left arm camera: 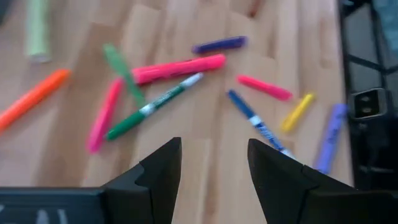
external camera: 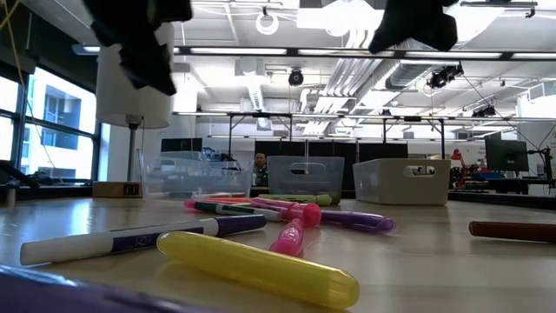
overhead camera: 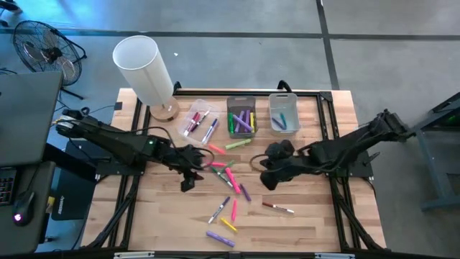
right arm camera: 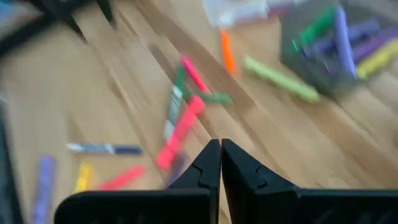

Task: Pick & Place Markers
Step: Put the top pink pen into the gray bin

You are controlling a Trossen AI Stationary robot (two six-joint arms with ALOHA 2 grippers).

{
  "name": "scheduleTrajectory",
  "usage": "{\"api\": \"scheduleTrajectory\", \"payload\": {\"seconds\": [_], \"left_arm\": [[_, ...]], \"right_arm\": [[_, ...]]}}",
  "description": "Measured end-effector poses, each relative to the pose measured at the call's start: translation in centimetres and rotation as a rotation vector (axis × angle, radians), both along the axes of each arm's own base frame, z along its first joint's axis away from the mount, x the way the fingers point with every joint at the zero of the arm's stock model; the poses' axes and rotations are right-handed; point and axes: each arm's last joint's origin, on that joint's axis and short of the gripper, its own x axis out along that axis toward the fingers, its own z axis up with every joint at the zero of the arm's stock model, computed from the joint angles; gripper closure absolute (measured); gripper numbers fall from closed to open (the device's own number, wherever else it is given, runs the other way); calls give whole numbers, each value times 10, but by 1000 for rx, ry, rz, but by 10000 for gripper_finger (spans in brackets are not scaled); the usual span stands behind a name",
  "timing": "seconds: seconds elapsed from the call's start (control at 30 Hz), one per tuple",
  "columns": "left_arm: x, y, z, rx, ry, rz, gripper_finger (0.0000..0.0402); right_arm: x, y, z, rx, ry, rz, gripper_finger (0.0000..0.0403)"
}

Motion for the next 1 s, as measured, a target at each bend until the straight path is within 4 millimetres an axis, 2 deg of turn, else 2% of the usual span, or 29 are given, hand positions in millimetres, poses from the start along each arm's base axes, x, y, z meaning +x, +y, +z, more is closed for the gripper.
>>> {"api": "scheduleTrajectory", "payload": {"seconds": [0.1, 0.27, 0.4, 0.53, 0.7, 1.0], "left_arm": [[-13, 6, -3, 45, -22, 60, 220], [-15, 9, -6, 146, -36, 94, 220], [-1, 10, -17, 213, -24, 50, 220], [18, 21, -33, 165, 29, 43, 220], [49, 37, -56, 146, 148, 28, 220], [98, 47, -82, 255, 382, -2, 220]], "right_arm": [[3, 3, -12, 9, 171, -31, 399], [-11, 9, -55, 79, 397, -44, 402], [-29, 10, -83, 128, 381, -44, 402], [-46, 6, -97, 178, 319, -62, 402], [-64, -5, -94, 190, 260, -49, 403], [-87, -22, -68, 107, 113, 19, 403]]}}
